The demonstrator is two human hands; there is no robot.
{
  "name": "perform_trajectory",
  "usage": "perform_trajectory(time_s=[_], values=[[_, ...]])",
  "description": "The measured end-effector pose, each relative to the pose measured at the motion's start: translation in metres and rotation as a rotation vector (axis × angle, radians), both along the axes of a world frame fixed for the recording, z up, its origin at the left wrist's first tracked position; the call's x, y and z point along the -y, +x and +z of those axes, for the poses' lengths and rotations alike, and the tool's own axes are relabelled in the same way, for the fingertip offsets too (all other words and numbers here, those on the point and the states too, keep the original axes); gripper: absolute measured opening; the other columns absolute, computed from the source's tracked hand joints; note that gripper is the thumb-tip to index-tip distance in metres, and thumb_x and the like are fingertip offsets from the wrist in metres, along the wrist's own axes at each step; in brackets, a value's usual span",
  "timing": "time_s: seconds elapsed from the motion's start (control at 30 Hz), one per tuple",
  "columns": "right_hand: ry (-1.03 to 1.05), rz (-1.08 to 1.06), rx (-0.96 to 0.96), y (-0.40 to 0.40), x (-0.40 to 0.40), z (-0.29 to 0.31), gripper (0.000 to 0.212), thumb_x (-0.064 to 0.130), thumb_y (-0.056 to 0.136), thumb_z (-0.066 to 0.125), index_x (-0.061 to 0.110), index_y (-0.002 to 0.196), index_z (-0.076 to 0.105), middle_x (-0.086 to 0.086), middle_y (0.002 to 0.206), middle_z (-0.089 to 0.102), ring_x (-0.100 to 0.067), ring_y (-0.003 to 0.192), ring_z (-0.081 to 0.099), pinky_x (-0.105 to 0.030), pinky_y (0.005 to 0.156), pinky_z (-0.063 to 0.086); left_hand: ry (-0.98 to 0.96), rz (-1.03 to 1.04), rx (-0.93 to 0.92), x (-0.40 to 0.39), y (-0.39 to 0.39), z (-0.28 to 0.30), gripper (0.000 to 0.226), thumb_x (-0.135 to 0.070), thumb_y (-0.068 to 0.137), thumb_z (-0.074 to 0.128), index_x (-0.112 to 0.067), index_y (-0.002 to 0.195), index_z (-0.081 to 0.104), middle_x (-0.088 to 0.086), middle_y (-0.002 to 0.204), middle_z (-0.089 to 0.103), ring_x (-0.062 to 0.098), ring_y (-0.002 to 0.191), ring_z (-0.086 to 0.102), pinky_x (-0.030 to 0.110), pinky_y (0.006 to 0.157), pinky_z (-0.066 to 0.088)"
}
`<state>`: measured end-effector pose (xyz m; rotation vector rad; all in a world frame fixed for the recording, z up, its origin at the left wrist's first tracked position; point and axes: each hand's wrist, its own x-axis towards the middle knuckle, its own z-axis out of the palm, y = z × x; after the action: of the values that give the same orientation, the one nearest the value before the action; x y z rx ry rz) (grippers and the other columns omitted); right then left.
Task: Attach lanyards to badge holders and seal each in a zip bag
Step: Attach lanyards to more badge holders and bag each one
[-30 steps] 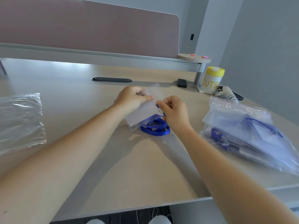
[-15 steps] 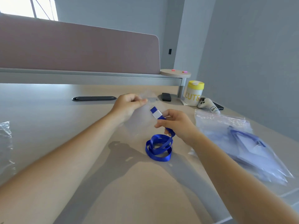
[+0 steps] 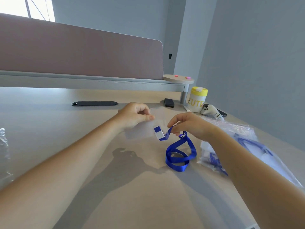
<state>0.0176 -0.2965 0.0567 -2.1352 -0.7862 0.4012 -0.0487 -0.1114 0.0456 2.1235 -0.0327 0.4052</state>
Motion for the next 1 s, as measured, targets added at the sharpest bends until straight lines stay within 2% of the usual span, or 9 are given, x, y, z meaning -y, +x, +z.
perform_trajectory(time_s=[0.1, 0.2, 0.33, 0.47, 0.57, 0.63, 0.73, 0.87, 1.0], values=[[0.104, -0.014, -0.097, 0.004, -0.001, 0.005, 0.023, -0.007, 0.081, 0.053, 0.013, 0.071, 0.058, -0.002, 0.059, 0.056, -0.009, 0.057, 0.052, -0.015, 0.059, 0.041, 0.137, 0.013, -0.034, -0.003, 0.002, -0.002, 0.028, -0.024, 0.078, 0.068, -0.025, 0.056, 0.051, -0.015, 0.055, 0.054, 0.007, 0.065, 0.043, 0.036, 0.082, 0.031], [0.218, -0.037, -0.187, 0.009, -0.004, 0.009, 0.024, -0.007, 0.083, 0.049, 0.012, 0.070, 0.056, 0.002, 0.051, 0.056, -0.009, 0.055, 0.053, -0.018, 0.059, 0.041, 0.237, 0.020, -0.055, -0.001, 0.000, -0.002, 0.027, -0.028, 0.079, 0.067, -0.027, 0.056, 0.051, -0.015, 0.064, 0.053, 0.006, 0.072, 0.046, 0.036, 0.090, 0.028], [0.406, -0.075, -0.245, 0.012, -0.012, 0.013, 0.024, -0.006, 0.084, 0.052, 0.010, 0.066, 0.056, 0.005, 0.044, 0.056, -0.007, 0.044, 0.054, -0.025, 0.064, 0.042, 0.507, 0.049, -0.074, 0.006, -0.003, -0.002, 0.031, -0.033, 0.082, 0.062, -0.029, 0.057, 0.044, -0.017, 0.067, 0.047, 0.010, 0.090, 0.042, 0.028, 0.077, 0.012], [0.408, -0.075, -0.143, 0.005, -0.024, 0.019, 0.022, -0.004, 0.086, 0.050, 0.012, 0.071, 0.055, 0.000, 0.054, 0.060, -0.003, 0.044, 0.056, -0.018, 0.056, 0.042, 0.649, 0.051, -0.085, 0.008, 0.000, -0.003, 0.030, -0.036, 0.083, 0.059, -0.028, 0.058, 0.045, -0.015, 0.066, 0.046, 0.012, 0.093, 0.044, 0.031, 0.086, 0.017], [0.309, -0.061, -0.010, -0.003, -0.032, 0.020, 0.026, -0.004, 0.086, 0.048, 0.017, 0.073, 0.054, 0.008, 0.049, 0.064, 0.001, 0.041, 0.053, -0.013, 0.049, 0.037, 0.715, 0.105, -0.051, 0.011, 0.003, -0.003, 0.021, -0.038, 0.085, 0.057, -0.024, 0.070, 0.053, -0.012, 0.074, 0.052, 0.013, 0.087, 0.044, 0.030, 0.086, 0.018], [0.307, -0.046, 0.029, -0.010, -0.035, 0.021, 0.029, -0.008, 0.085, 0.046, 0.016, 0.071, 0.054, 0.003, 0.058, 0.064, 0.001, 0.037, 0.049, -0.011, 0.044, 0.036, 0.749, 0.174, -0.033, 0.010, 0.004, -0.003, 0.017, -0.039, 0.086, 0.055, -0.025, 0.078, 0.058, -0.010, 0.080, 0.056, 0.014, 0.085, 0.045, 0.030, 0.085, 0.019], [0.330, -0.043, 0.031, -0.017, -0.035, 0.020, 0.028, -0.009, 0.085, 0.046, 0.015, 0.072, 0.053, -0.003, 0.066, 0.062, -0.001, 0.034, 0.047, -0.010, 0.042, 0.038, 0.763, 0.298, -0.027, 0.007, 0.003, -0.003, 0.020, -0.041, 0.086, 0.055, -0.023, 0.094, 0.062, -0.004, 0.093, 0.065, 0.019, 0.093, 0.052, 0.031, 0.088, 0.023], [0.296, -0.064, 0.004, -0.021, -0.035, 0.017, 0.023, -0.005, 0.085, 0.050, 0.016, 0.076, 0.050, -0.003, 0.070, 0.064, -0.002, 0.035, 0.048, -0.017, 0.048, 0.037, 0.649, 0.398, 0.024, 0.004, 0.002, -0.006, 0.025, -0.035, 0.090, 0.051, -0.030, 0.114, 0.055, -0.002, 0.100, 0.066, 0.021, 0.102, 0.054, 0.035, 0.095, 0.024], [0.242, -0.061, -0.064, -0.023, -0.034, 0.009, 0.019, -0.003, 0.087, 0.050, 0.013, 0.076, 0.051, -0.007, 0.080, 0.065, -0.002, 0.038, 0.053, -0.018, 0.051, 0.042, 0.504, 0.394, 0.093, 0.003, -0.001, -0.002, 0.026, -0.027, 0.091, 0.046, -0.035, 0.113, 0.058, -0.008, 0.092, 0.061, 0.018, 0.105, 0.053, 0.035, 0.091, 0.022]])
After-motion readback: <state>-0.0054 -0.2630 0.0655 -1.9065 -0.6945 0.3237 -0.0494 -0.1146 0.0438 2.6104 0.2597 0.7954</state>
